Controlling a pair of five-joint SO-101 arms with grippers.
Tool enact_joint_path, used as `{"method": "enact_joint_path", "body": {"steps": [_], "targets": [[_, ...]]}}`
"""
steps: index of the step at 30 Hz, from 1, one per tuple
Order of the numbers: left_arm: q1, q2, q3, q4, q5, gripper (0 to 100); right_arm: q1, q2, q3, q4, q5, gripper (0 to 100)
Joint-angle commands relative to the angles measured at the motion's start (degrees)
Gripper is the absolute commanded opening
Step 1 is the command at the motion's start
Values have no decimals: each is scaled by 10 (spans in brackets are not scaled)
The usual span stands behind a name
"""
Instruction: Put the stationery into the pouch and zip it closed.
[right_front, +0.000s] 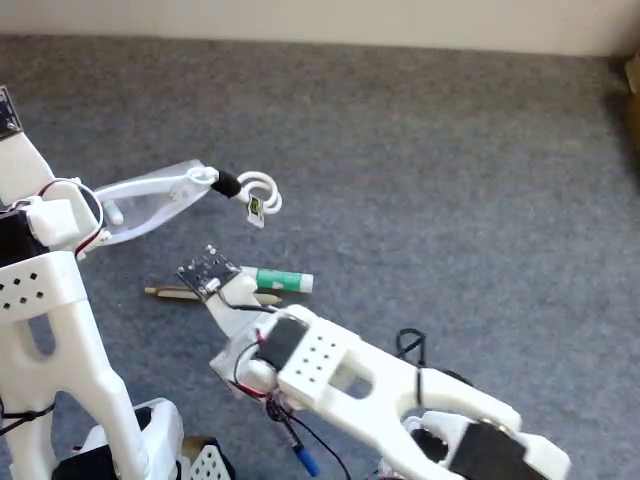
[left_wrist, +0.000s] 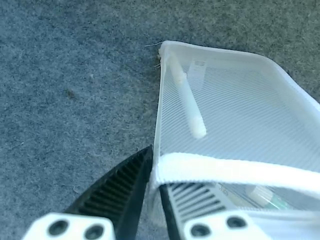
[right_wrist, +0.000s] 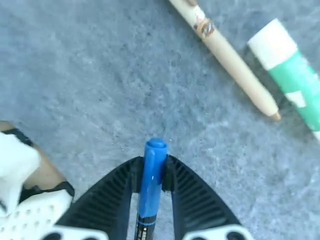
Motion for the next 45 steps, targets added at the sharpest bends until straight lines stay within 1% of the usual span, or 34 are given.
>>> {"method": "enact_joint_path", "body": {"steps": [1,10,14,22,24,28,34,38,45], "targets": [[-10,-17,-3,-7,4,5,-4,-87,7,6,8,4],[-10,-17,-3,-7,4,5,29,-272,13,4,8,4],[-10,-17,-3,-7,4,5,26,-327,12,3,8,4],[-10,-17,-3,-7,5,5,27,-374,16,-90,11,4],[-10,-17,-2,-7,5,5,25,-375,15,-114,50,4],[-10,-17,-2,-7,5,5,25,-375,16,-179,121,4],[-9,-16,-2,-7,5,5,25,-375,12,-303,170,4],[-7,-16,-2,-7,5,5,28,-371,17,-400,222,4],[-7,-17,10,-11,6,5,25,-369,17,-538,229,4]]}}
